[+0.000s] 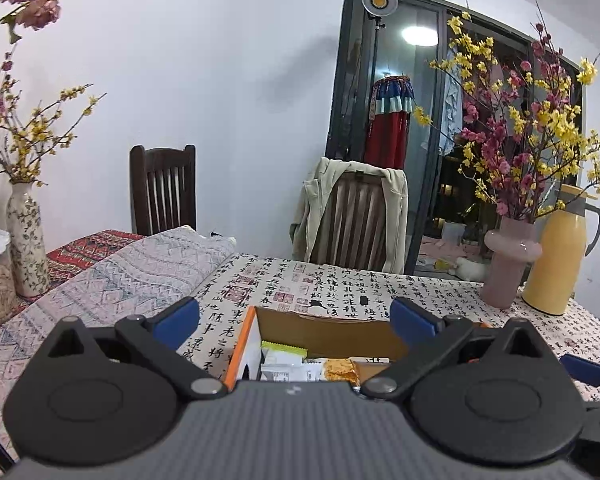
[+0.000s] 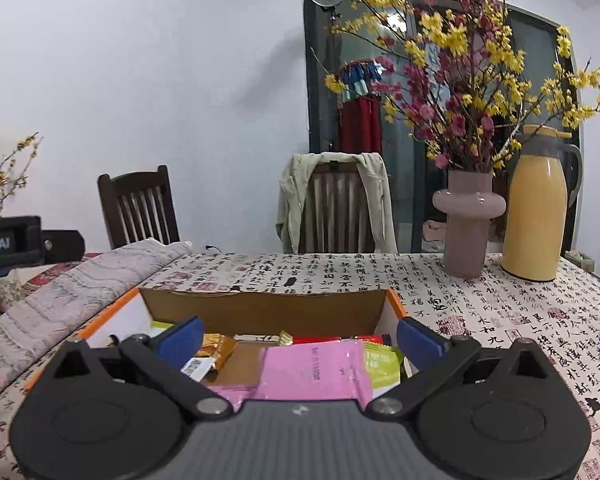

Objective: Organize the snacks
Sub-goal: 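Move the right gripper to a gold-foil cracker packet and grasp it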

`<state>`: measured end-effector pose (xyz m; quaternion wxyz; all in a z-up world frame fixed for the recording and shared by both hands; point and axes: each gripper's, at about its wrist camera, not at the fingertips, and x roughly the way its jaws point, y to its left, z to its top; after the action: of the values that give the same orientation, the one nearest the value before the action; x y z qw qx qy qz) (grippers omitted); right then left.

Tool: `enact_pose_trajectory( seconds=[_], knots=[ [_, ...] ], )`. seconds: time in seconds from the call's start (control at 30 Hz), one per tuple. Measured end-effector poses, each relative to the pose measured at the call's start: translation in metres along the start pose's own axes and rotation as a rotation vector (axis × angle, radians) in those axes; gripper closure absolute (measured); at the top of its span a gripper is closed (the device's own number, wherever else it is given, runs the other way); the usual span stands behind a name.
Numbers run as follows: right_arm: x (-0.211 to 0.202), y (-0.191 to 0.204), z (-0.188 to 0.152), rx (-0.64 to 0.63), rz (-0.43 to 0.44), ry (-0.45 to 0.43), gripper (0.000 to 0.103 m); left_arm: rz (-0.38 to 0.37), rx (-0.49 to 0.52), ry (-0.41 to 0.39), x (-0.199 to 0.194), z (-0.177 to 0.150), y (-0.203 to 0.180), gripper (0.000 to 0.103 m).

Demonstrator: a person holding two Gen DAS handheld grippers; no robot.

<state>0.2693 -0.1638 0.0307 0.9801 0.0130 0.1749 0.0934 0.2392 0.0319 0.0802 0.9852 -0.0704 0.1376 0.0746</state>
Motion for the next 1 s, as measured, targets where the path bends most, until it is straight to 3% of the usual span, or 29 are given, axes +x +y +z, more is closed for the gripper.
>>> enact_pose_trajectory(
  seconds=[0.23,0.6,1.0],
  knots=[
    [-0.028,0.008,-0.009,-0.024,0.029,0.014,0.0,-0.013,0.001,0.01,-0.025,-0.005,0.01,0.0],
    [-0.064,0.018,-0.046,-0.048,0.041,0.093,0.0,-0.001,0.021,0.078,-0.052,-0.04,0.038,0.0],
    [-0.06,0.007,-0.089,0.002,-0.005,0.189,0.0,0.047,0.035,0.175,-0.044,-0.088,0.074,0.0]
  ],
)
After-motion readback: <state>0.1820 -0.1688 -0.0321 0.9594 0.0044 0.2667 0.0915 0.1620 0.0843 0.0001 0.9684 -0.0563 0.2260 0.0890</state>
